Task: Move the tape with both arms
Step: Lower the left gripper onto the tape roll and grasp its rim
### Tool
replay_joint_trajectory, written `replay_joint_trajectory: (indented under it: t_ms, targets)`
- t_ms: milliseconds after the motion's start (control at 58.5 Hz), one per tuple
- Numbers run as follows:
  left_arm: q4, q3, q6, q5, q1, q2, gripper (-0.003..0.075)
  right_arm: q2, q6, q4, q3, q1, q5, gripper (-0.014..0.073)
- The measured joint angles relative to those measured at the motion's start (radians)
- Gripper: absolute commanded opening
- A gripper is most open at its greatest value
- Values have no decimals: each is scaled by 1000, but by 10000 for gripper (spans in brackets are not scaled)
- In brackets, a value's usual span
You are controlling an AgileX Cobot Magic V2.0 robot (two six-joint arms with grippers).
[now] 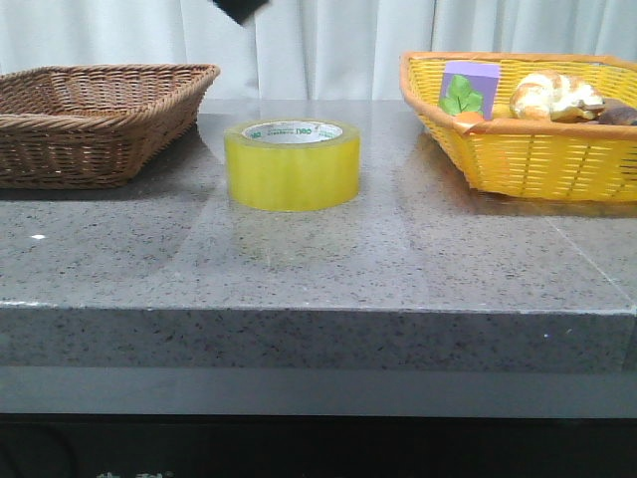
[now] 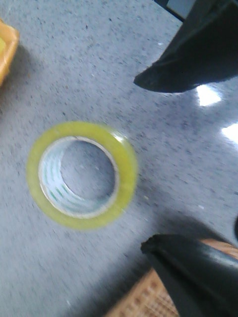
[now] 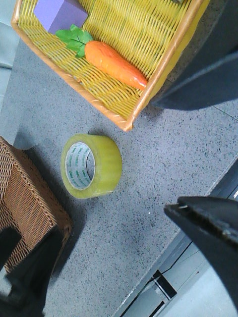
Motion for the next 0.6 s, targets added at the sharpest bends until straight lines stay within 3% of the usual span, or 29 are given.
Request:
replay_joint_trajectory:
  t_ms: [240, 599]
  targets:
    - [-48, -143, 37, 14, -4, 193, 564, 0, 0, 0, 0, 0, 0, 420]
    - [-64, -221, 39, 12, -4, 368, 564, 0, 0, 0, 0, 0, 0, 420]
